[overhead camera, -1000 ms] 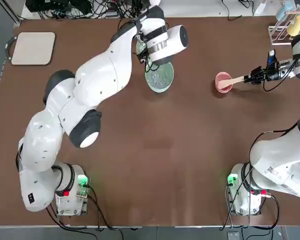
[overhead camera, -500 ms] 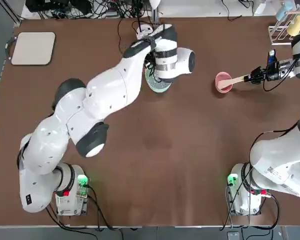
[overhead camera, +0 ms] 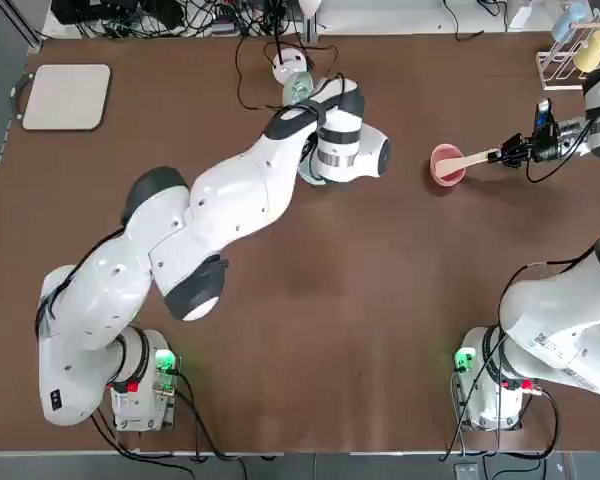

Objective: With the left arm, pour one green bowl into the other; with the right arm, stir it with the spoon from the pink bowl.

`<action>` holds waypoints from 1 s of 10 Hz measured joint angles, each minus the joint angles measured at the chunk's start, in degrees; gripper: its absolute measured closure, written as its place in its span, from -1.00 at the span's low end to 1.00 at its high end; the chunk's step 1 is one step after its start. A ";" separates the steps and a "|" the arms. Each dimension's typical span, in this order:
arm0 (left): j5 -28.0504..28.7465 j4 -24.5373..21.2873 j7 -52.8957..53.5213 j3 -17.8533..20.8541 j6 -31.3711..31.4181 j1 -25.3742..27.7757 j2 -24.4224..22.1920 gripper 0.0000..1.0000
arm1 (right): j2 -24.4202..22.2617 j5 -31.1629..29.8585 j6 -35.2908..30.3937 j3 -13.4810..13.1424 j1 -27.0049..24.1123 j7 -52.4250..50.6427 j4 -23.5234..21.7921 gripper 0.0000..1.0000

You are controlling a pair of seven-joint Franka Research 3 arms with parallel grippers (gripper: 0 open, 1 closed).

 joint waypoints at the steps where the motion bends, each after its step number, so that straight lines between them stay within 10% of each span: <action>1: 1.41 0.00 -1.06 0.01 -0.24 -0.62 0.65 0.90 | 0.00 0.01 -0.02 0.02 0.00 -0.02 0.04 0.89; 10: 11.19 0.01 -3.61 0.03 -9.22 -4.61 8.07 0.90 | -0.52 0.46 -5.21 -0.36 -0.15 0.49 2.47 0.89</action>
